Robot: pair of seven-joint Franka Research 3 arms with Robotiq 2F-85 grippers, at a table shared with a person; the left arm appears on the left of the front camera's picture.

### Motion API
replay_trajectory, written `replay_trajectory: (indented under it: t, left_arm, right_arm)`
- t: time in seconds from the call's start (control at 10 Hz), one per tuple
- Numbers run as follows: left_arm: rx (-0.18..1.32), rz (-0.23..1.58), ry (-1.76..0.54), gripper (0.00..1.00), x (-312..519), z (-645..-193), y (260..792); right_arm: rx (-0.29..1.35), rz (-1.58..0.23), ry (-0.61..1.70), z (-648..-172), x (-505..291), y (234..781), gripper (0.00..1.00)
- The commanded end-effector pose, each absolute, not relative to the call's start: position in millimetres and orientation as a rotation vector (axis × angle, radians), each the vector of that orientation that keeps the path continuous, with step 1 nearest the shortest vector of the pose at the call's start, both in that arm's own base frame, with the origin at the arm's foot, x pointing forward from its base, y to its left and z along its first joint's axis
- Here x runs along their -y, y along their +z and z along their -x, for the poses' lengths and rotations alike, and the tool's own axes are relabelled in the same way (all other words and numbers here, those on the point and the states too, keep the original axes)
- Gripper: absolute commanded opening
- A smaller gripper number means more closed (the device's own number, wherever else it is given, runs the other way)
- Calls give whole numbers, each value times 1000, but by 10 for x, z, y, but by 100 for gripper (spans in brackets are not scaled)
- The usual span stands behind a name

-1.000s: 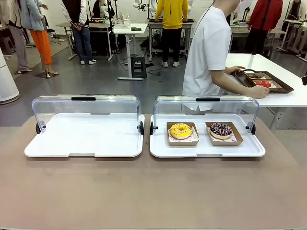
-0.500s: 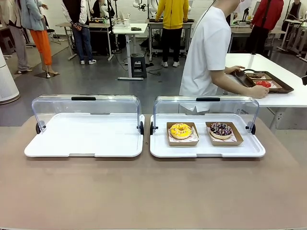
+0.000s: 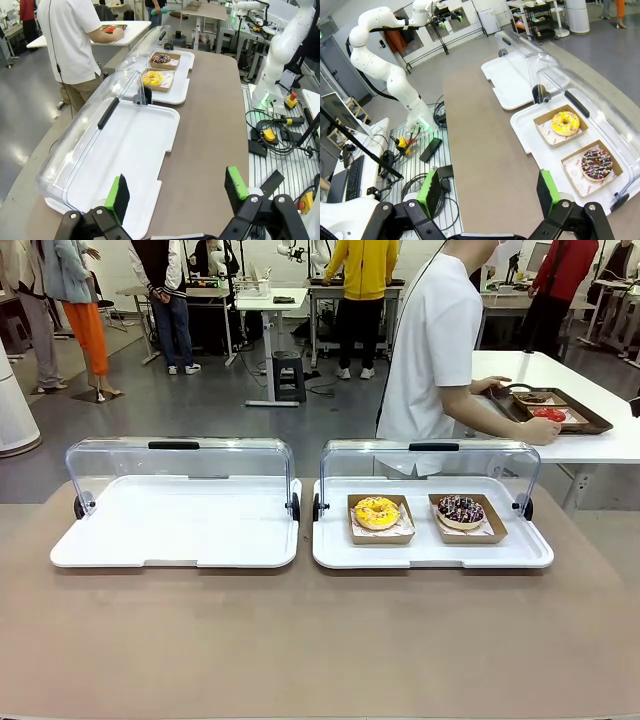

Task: Provide the desired donut to the person.
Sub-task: Place the picked Paper togo box onto the Handle tray extended by the person.

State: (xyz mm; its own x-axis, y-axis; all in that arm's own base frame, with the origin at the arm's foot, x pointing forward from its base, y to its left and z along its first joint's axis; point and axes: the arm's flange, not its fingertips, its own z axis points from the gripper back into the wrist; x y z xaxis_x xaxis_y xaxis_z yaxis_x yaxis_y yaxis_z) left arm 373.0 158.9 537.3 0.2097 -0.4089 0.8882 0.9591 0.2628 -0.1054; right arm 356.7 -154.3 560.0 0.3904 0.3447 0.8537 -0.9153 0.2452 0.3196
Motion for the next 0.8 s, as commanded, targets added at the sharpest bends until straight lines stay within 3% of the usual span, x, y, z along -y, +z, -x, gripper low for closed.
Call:
replay_trajectory:
  t: [0.0, 0.7]
  left_arm:
    - [877, 793, -1104, 100, -1599, -3725, 5381]
    - [877, 793, -1104, 100, -1599, -3725, 5381]
  right_arm:
    - [754, -959, 981, -3576, 1532, 5599, 100]
    - [754, -959, 981, -3576, 1532, 5599, 100]
